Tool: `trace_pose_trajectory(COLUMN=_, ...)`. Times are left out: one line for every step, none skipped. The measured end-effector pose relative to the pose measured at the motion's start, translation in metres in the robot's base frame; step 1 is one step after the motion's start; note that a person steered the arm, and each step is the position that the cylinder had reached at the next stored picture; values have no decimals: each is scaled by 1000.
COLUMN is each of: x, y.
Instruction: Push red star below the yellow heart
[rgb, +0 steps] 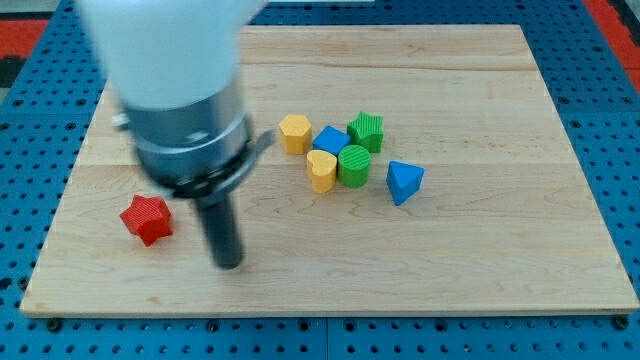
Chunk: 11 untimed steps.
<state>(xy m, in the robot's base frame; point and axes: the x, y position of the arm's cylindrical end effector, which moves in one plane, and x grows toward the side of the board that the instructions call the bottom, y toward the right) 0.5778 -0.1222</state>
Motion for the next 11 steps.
trace_pose_trajectory(x=6, y=-67)
trace_pose_trajectory(x=6, y=-117)
trace_pose_trajectory(x=1, y=-151)
trace_pose_trajectory(x=-29, y=-149)
trace_pose_trajectory(x=-51, y=-115)
trace_pose_trajectory(x=-53, y=-64)
trace_pose_trajectory(x=-53, y=-10)
trace_pose_trajectory(x=-53, y=42)
trace_pose_trajectory(x=-53, y=79)
trace_pose_trajectory(x=-30, y=87)
trace_pose_trajectory(x=-23, y=120)
